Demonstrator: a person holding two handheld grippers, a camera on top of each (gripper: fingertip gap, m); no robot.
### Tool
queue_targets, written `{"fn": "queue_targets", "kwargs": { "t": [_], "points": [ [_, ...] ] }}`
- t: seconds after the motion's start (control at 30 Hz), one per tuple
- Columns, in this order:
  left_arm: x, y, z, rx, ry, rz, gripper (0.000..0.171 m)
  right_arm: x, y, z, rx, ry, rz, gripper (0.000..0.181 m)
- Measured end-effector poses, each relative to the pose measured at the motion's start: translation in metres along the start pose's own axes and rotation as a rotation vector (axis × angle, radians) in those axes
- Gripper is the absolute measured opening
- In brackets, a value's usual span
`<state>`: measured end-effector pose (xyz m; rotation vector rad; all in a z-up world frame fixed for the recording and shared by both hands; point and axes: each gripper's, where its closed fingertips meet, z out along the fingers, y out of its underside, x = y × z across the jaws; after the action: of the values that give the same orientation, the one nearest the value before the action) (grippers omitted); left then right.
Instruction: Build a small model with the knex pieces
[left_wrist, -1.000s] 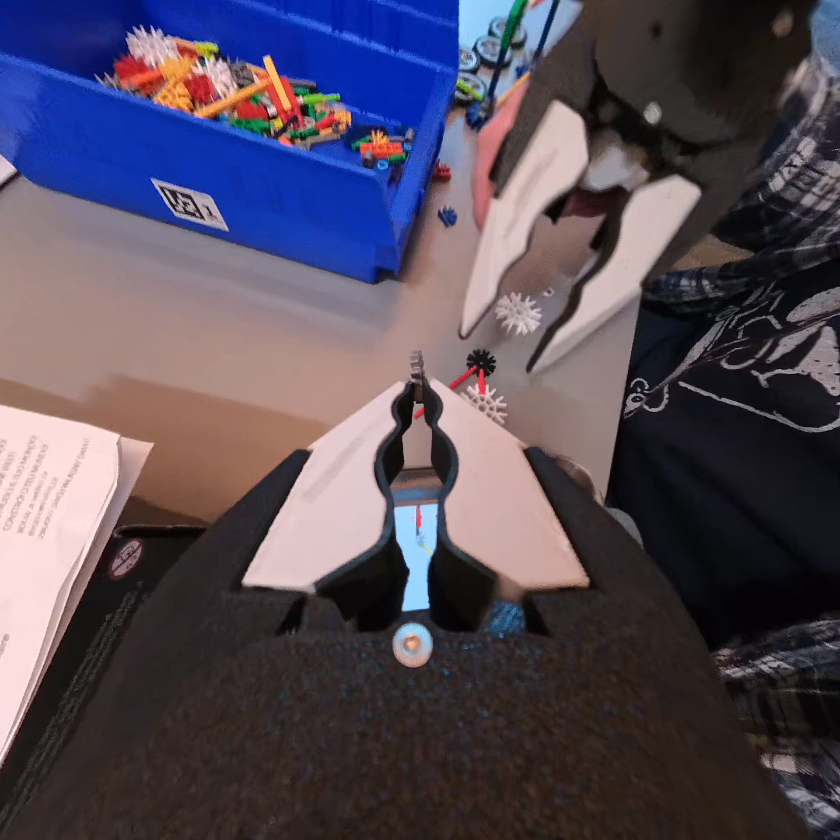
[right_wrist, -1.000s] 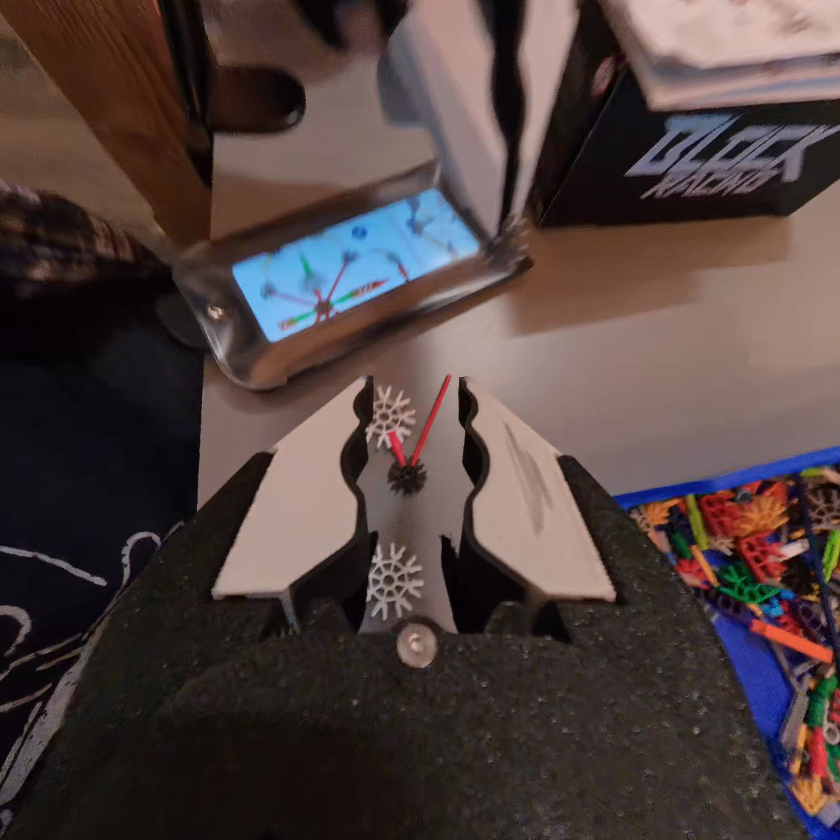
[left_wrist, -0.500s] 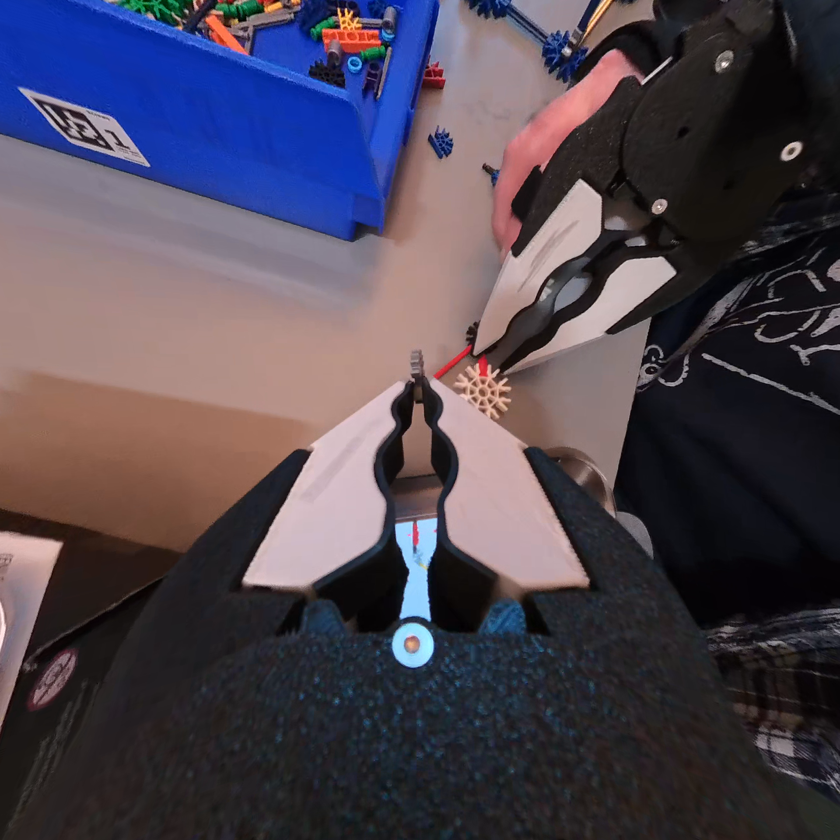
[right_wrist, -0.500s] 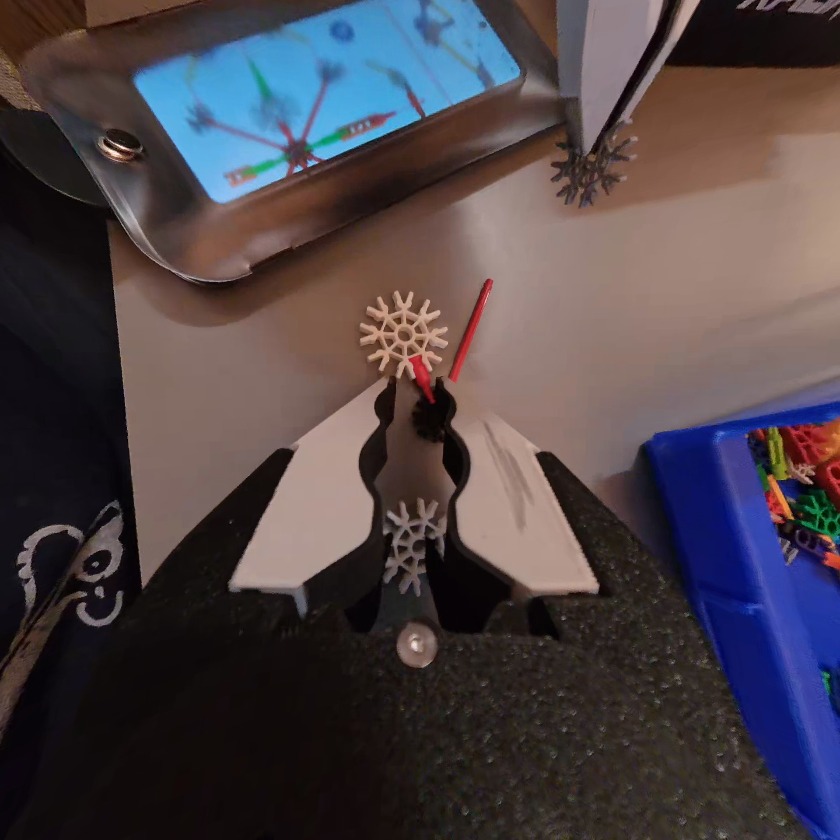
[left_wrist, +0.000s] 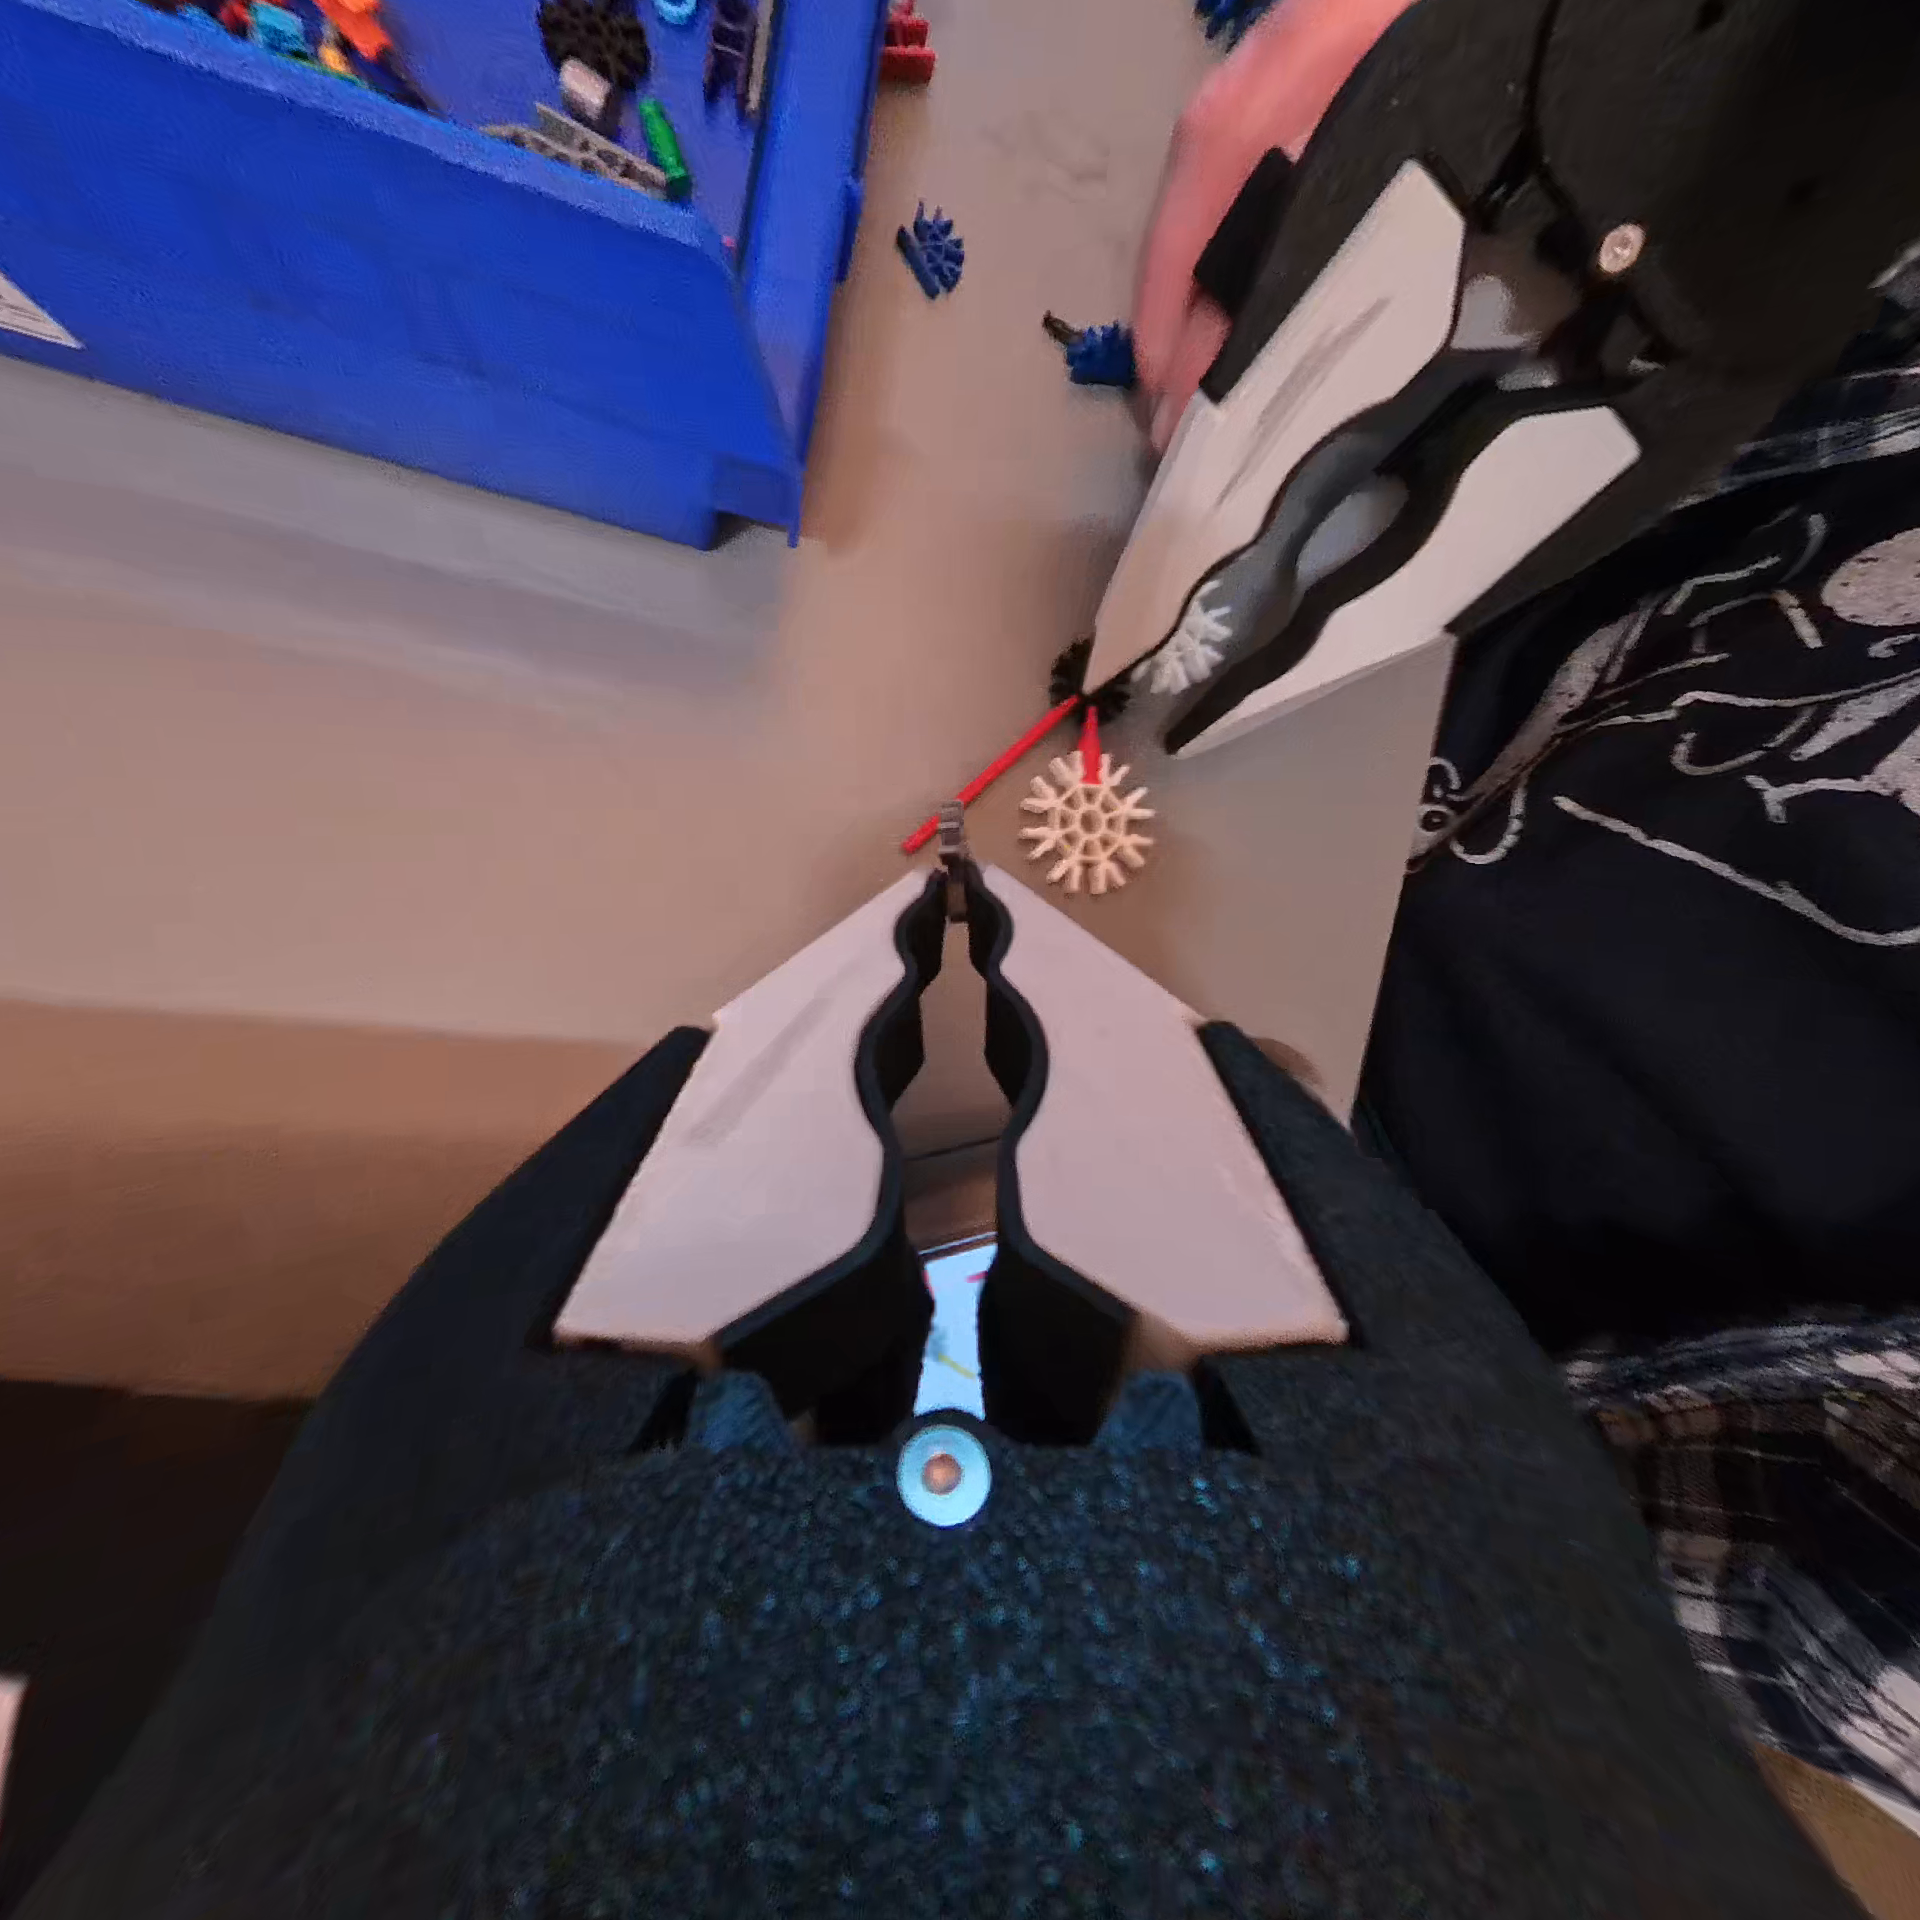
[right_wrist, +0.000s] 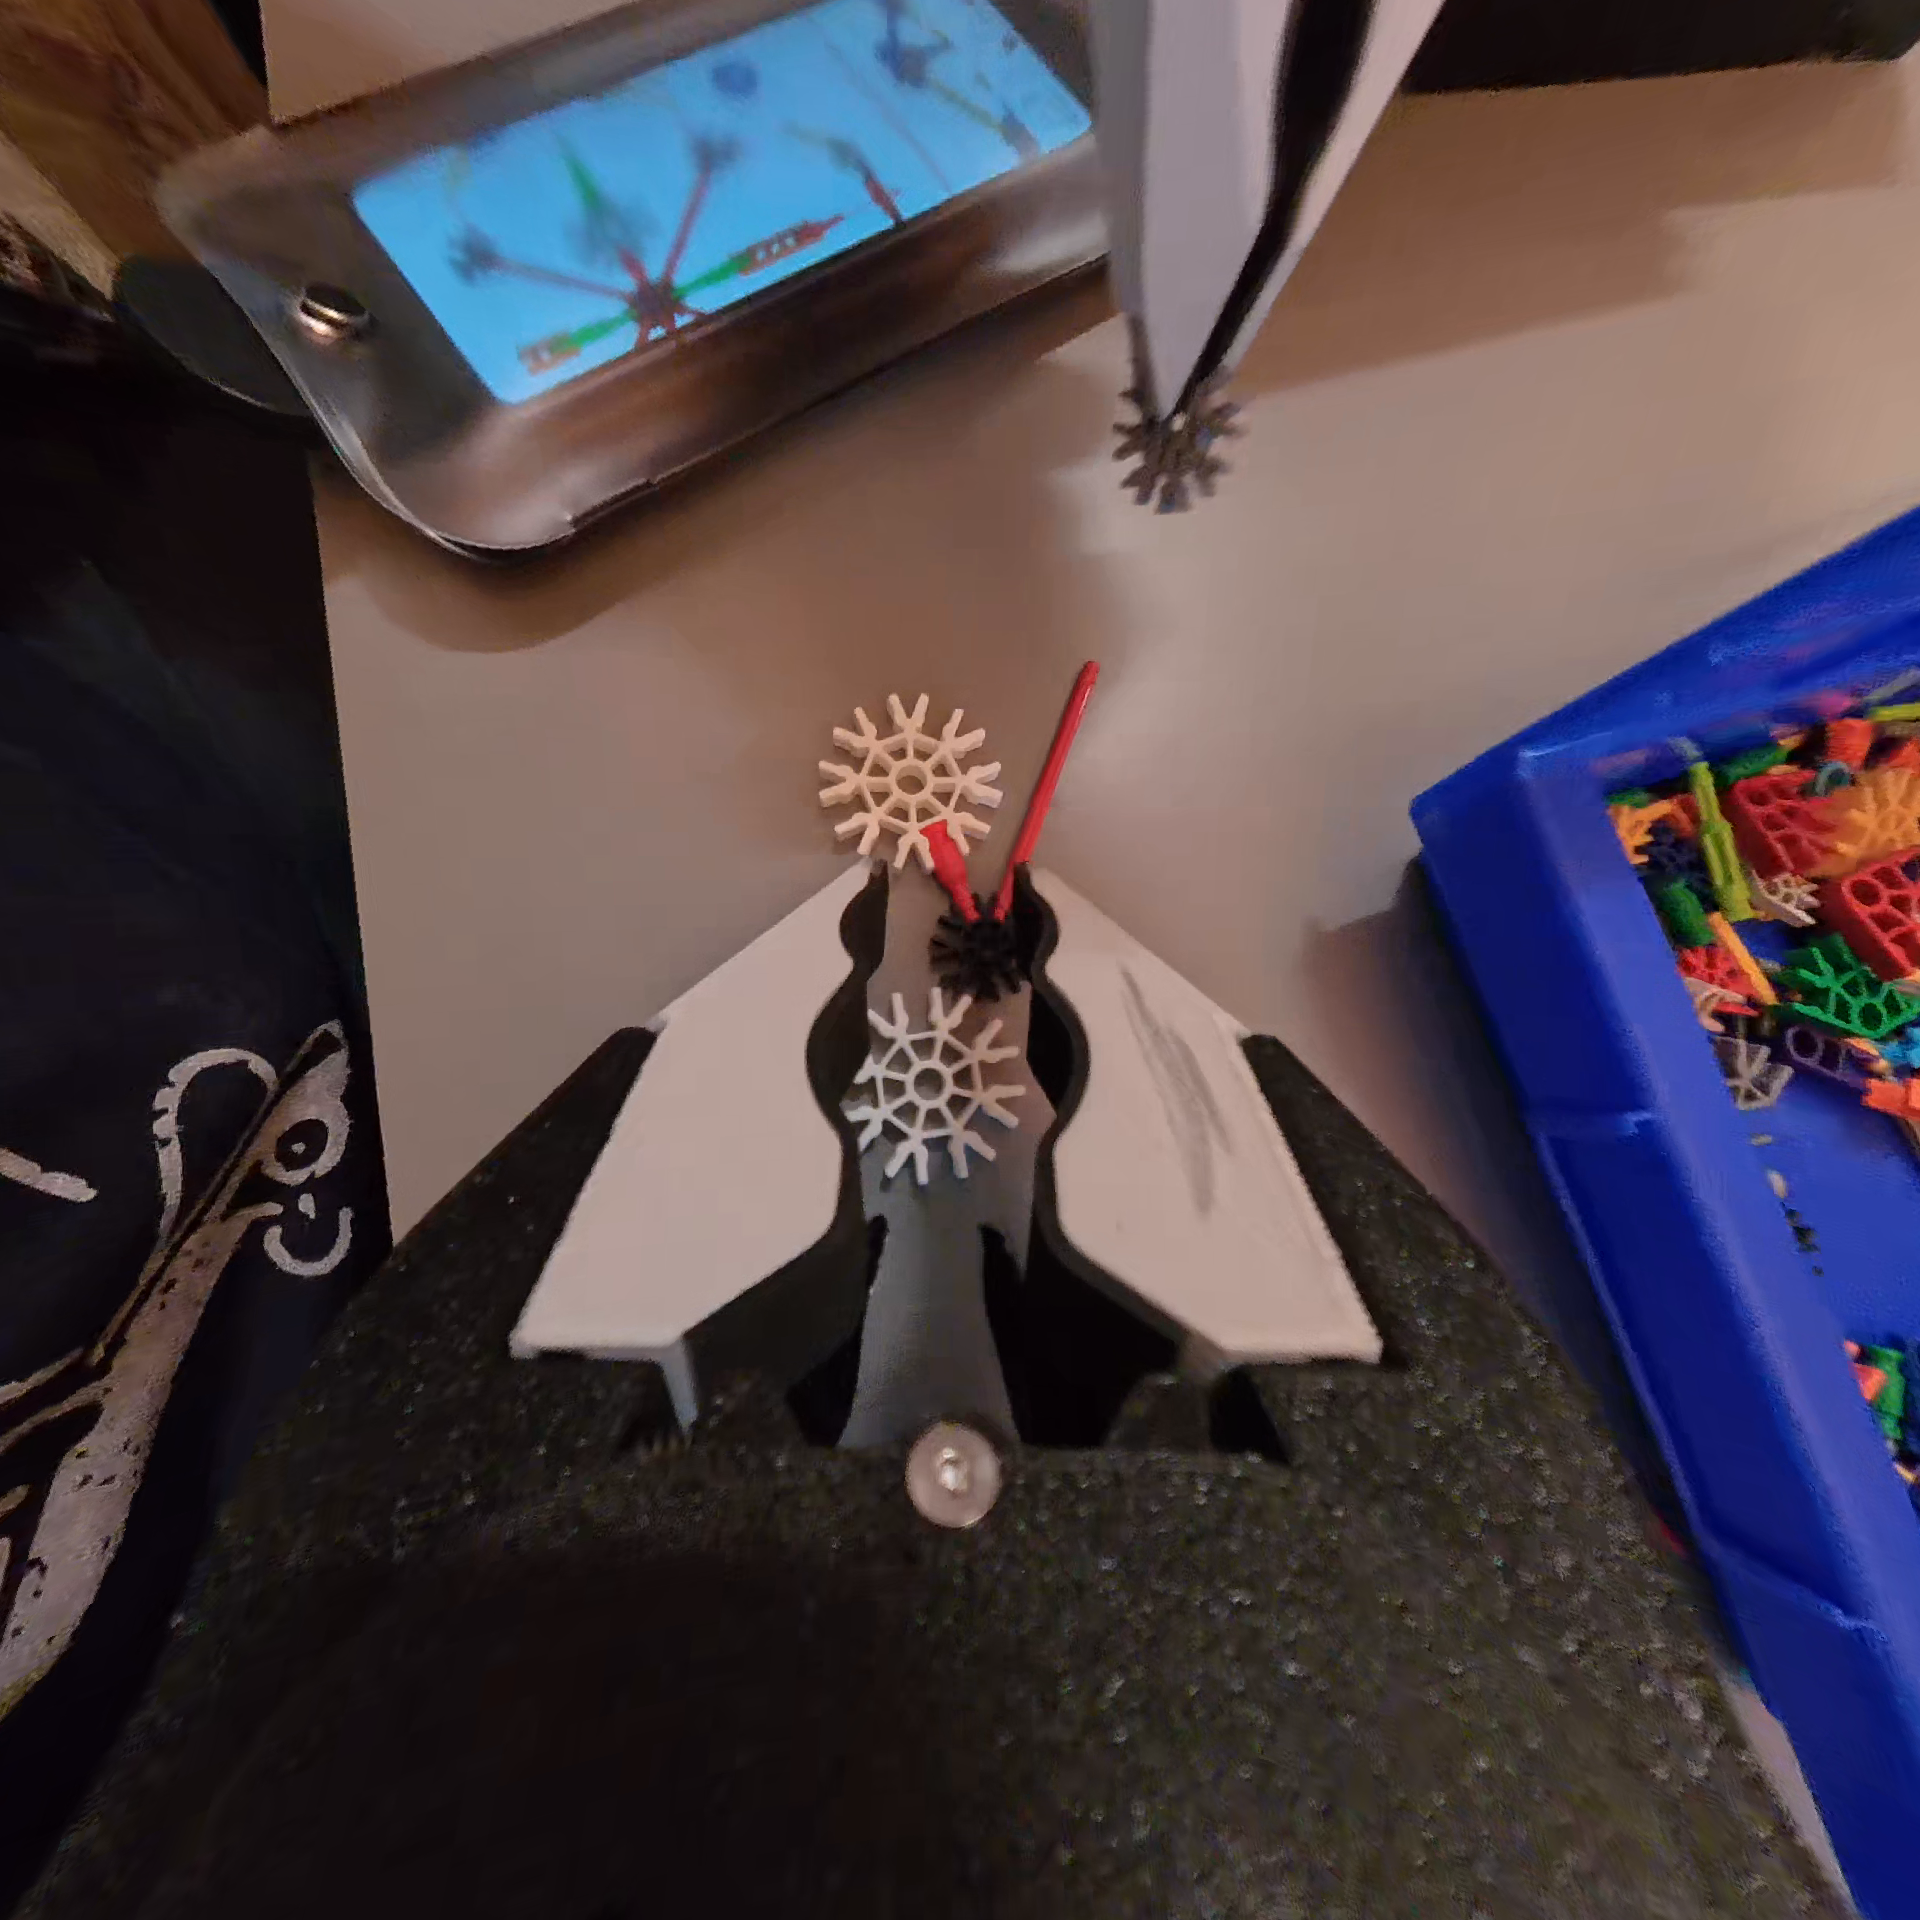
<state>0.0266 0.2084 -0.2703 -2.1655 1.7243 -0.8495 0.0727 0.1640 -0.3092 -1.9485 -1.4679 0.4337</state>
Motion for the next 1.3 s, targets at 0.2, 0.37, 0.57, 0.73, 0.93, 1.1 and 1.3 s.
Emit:
{"fn": "queue_targets", "kwargs": {
  "t": [0.2,0.37,0.57,0.73,0.93,1.1,1.3],
  "points": [
    [0.002,0.009,0.012,-0.081,0.061,-0.066,0.002,0.007,0.0,0.001,0.027,0.001,0.004,0.023],
    [0.0,0.015,0.021,-0.127,0.082,-0.099,0.002,0.0,0.004,0.007,0.017,-0.028,-0.022,0.023],
    [-0.003,0.015,0.033,-0.17,0.104,-0.134,0.002,0.0,0.008,0.009,0.02,-0.044,-0.017,0.022],
    [-0.004,0.014,0.038,-0.171,0.129,-0.178,0.002,0.0,0.007,0.011,0.033,-0.054,-0.02,0.022],
    [-0.011,0.016,0.04,-0.186,0.126,-0.229,0.002,0.001,0.007,0.011,0.049,-0.06,-0.015,0.021],
    [-0.012,0.016,0.041,-0.188,0.136,-0.266,0.003,0.001,0.007,0.011,0.057,-0.06,-0.011,0.021],
    [-0.018,0.019,0.045,-0.202,0.114,-0.299,0.005,0.001,0.007,0.011,0.064,-0.065,-0.007,0.021]
  ]
}}
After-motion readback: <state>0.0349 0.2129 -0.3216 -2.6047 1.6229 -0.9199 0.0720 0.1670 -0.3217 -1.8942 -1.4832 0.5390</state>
